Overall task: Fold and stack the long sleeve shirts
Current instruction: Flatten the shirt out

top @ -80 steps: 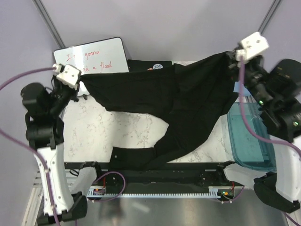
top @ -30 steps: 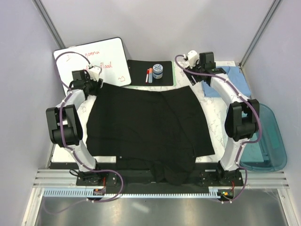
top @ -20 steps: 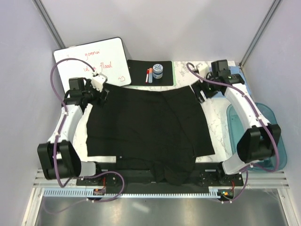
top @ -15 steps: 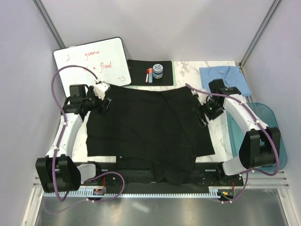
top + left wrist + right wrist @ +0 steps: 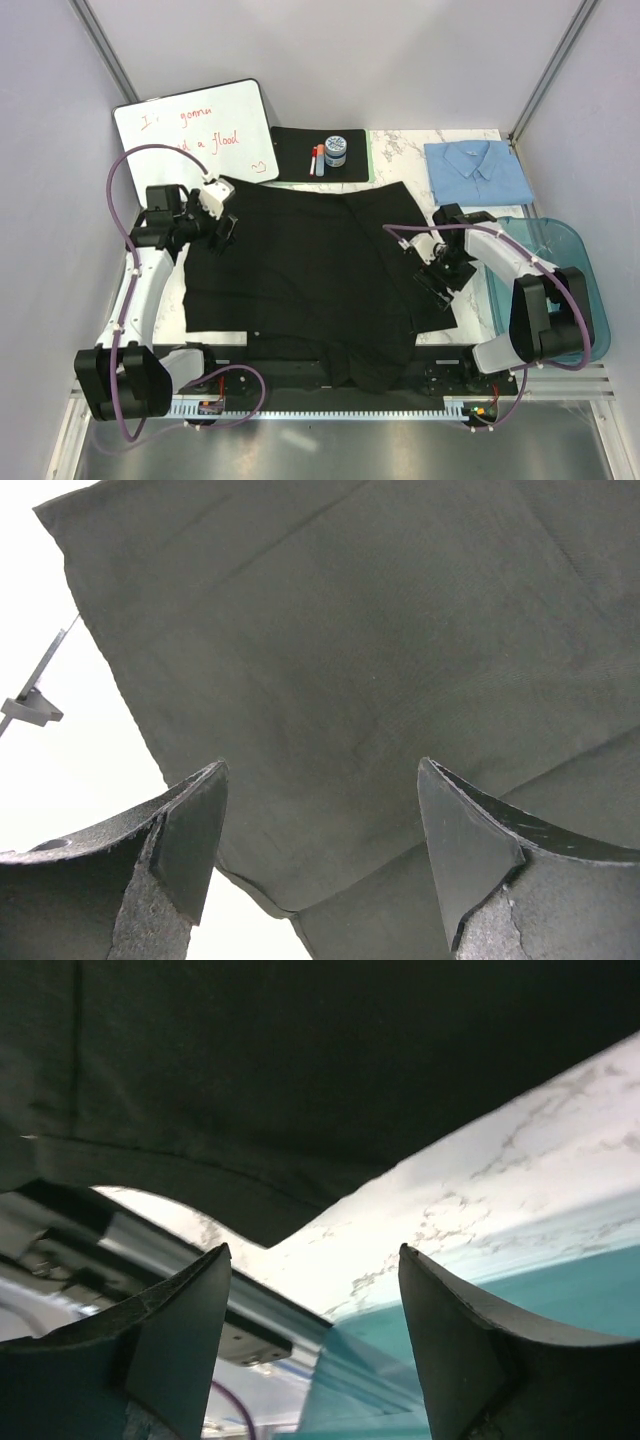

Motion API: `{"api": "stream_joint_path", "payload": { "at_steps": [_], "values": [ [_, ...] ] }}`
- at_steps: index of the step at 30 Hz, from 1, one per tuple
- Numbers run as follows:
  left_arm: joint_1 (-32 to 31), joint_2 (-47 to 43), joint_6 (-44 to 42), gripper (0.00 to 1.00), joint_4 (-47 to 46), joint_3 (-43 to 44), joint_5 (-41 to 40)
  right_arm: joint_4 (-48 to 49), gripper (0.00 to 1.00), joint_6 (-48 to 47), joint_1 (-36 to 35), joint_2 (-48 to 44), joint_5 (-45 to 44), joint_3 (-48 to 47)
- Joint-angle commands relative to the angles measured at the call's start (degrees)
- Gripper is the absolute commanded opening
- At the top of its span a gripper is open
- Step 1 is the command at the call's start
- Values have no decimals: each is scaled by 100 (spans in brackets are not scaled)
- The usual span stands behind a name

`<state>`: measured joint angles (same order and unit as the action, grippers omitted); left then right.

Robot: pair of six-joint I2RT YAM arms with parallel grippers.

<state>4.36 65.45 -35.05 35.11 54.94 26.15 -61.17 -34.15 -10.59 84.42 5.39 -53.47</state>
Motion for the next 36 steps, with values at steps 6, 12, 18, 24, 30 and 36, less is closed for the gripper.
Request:
{"api": "stream_joint_path", "payload": {
  "at_steps": [6,12,18,24,30,36],
  "values": [
    [-32,205,-37,83,4,281,171,956,79,-522,-725,-40,-670,996],
    [-23,319,-116,83,-83,281,13,1535,76,-601,-936,215,-837,1444],
    [-23,425,-134,83,-180,237,-146,1591,17,-715,-980,146,-847,1595],
    [-23,539,-108,83,-215,263,-31,669,0,-1120,-971,-1523,172,849],
    [-23,662,-37,83,-242,281,57,1271,0,-602,-998,-1098,455,-1574],
    [-14,943,226,83,-373,491,83,1793,0,127,-1234,2153,-44,-6019]
  ]
}}
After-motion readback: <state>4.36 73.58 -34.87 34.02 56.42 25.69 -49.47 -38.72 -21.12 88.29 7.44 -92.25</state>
